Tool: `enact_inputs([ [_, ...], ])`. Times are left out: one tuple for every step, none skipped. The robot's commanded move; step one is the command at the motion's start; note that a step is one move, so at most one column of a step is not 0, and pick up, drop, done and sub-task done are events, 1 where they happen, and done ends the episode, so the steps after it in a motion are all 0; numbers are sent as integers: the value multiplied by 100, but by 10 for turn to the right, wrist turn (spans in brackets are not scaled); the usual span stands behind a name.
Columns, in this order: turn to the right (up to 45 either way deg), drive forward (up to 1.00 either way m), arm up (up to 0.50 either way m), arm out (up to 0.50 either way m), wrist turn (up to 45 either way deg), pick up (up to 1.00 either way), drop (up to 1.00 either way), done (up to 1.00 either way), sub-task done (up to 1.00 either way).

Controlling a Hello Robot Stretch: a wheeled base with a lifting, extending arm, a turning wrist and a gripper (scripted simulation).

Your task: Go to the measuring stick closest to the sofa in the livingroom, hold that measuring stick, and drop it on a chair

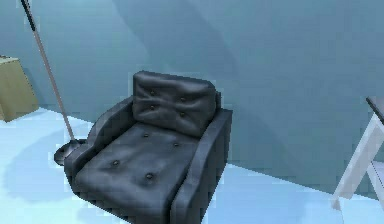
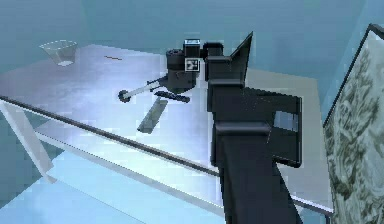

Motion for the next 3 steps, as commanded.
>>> enact_inputs([
  [0,0,0,0,60,0,0,0,0],
  [0,0,-16,0,0,0,0,0,0],
  [0,0,0,0,0,100,0,0,0],
])
